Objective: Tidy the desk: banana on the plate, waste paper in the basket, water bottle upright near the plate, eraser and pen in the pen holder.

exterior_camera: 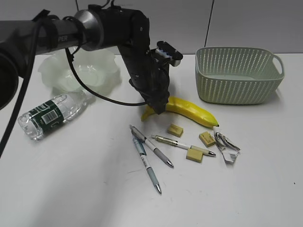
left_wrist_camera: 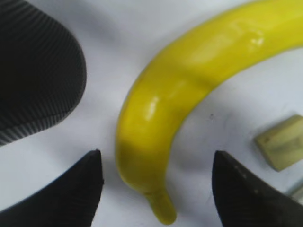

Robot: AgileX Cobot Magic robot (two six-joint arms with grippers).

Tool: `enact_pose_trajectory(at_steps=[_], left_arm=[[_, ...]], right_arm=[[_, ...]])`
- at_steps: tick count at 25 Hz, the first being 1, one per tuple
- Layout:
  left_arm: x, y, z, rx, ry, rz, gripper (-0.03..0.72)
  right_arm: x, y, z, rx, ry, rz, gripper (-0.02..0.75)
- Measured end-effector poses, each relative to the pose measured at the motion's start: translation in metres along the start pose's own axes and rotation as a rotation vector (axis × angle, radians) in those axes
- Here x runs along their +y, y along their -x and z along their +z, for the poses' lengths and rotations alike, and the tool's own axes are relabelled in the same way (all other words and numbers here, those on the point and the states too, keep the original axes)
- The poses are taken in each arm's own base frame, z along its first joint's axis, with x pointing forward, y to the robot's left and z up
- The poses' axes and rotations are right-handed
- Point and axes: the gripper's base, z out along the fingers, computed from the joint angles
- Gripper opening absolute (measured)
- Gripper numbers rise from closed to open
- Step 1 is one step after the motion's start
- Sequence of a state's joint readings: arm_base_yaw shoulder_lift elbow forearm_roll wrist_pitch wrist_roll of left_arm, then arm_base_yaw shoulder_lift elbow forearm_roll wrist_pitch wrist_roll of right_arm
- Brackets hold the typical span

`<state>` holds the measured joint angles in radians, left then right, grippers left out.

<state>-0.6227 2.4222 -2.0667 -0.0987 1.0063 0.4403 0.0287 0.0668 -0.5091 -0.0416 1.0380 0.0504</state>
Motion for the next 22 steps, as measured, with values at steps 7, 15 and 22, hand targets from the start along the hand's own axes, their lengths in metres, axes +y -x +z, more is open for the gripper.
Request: enact_pose_trajectory(at_steps=[7, 15, 22], left_arm=[[0.003, -0.004, 0.021, 0.015, 0.026, 0.009, 0.498], [0.004, -0.004, 0.025, 0.009, 0.032, -0.001, 0.304], [0.002, -0.004, 0.015, 0.033, 0.02, -0.005, 0.304]], right_arm=[[0.0, 0.0, 0.0, 0.0, 0.0, 0.0, 0.507], [0.0, 0.0, 0.0, 0.0, 0.0, 0.0, 0.507], [0.0, 0.0, 0.0, 0.0, 0.0, 0.0, 0.507]])
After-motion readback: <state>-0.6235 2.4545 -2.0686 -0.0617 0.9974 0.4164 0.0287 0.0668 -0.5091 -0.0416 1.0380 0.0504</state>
